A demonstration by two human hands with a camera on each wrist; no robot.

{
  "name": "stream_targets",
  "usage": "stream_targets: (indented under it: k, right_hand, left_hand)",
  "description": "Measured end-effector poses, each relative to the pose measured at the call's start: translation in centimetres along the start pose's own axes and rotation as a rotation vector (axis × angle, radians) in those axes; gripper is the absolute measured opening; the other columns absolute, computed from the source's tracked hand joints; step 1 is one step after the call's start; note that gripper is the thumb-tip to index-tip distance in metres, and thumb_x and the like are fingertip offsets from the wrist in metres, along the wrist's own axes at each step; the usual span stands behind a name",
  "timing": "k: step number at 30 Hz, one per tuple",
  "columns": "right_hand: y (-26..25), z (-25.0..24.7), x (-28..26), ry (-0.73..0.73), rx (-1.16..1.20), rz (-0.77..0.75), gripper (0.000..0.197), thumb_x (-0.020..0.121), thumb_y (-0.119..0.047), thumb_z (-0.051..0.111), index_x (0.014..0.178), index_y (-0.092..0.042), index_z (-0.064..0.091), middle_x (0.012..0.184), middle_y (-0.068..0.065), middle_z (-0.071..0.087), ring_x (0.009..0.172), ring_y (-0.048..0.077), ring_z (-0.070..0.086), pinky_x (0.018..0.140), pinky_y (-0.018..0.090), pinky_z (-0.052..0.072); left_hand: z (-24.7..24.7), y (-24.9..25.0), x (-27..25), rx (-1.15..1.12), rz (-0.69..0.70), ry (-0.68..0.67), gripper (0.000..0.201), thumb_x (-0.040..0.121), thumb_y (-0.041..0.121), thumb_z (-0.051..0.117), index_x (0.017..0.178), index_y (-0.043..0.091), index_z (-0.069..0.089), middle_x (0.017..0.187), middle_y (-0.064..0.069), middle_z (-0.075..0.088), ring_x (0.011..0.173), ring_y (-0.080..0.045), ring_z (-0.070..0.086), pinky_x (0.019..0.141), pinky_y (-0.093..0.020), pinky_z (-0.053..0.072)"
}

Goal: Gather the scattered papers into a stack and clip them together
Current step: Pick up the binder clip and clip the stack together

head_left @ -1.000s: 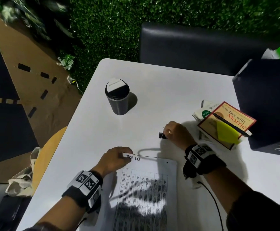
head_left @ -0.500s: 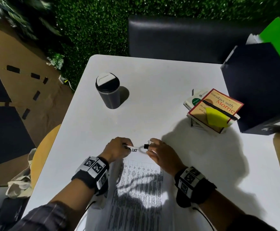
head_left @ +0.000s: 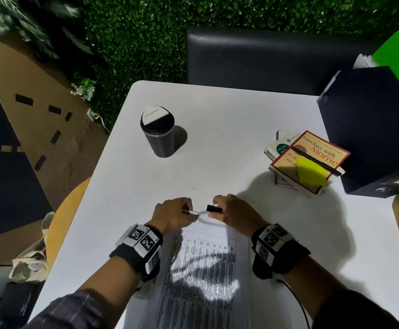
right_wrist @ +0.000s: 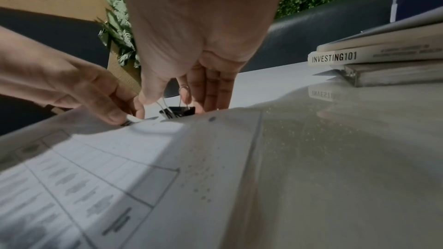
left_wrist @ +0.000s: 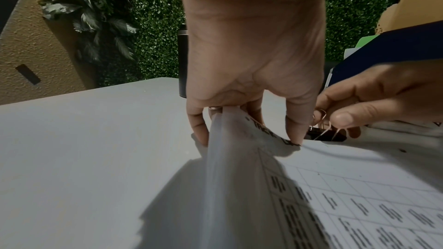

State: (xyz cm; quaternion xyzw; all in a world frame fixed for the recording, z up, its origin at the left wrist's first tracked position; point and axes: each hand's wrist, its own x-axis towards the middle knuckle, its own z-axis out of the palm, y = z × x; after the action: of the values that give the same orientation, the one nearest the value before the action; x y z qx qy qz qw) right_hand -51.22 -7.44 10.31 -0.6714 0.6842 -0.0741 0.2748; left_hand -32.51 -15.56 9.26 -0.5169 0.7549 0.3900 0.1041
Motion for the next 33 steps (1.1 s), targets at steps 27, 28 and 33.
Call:
stream_targets:
  k: [27,28,33]
  right_hand:
    - [0.1,-1.2,2.6,-0.155,0.293,-0.196,0.032,0.09,-0.037,0.042,0.083,-0.012,0.061,0.074,-0.003,0.057,0.065,0.004,0.05,0.065,0.013,0.036]
    - [0.2,-1.0,2.5,-0.158,0.3,-0.173,0.028,0.091,-0.038,0.042,0.078,-0.019,0.058,0.07,-0.007,0.054,0.063,-0.004,0.048,0.064,0.016,0.036]
    - [0.0,-0.9,1.8,-0.266,0.356,-0.061,0.017,0.097,-0.03,0.047,0.087,-0.017,0.054,0.066,-0.007,0.052,0.061,0.004,0.049,0.062,0.021,0.038]
  left_hand:
    - [0.2,-1.0,-1.4,-0.472,0.127,0.017,0.012,0.082,0.026,0.07,0.093,0.028,0.075,0.055,-0.001,0.064,0.04,-0.008,0.044,0.061,-0.026,0.036]
    - [0.1,-1.0,-1.5,-0.525,0.13,0.008,0.012,0.086,0.015,0.069,0.095,0.018,0.075,0.045,0.004,0.052,0.036,-0.008,0.037,0.052,-0.021,0.032]
    - [0.5,-1.3,-1.4,-0.533,0.16,0.052,0.01,0.088,0.012,0.069,0.095,0.012,0.075,0.039,0.005,0.044,0.032,-0.005,0.034,0.046,-0.017,0.028]
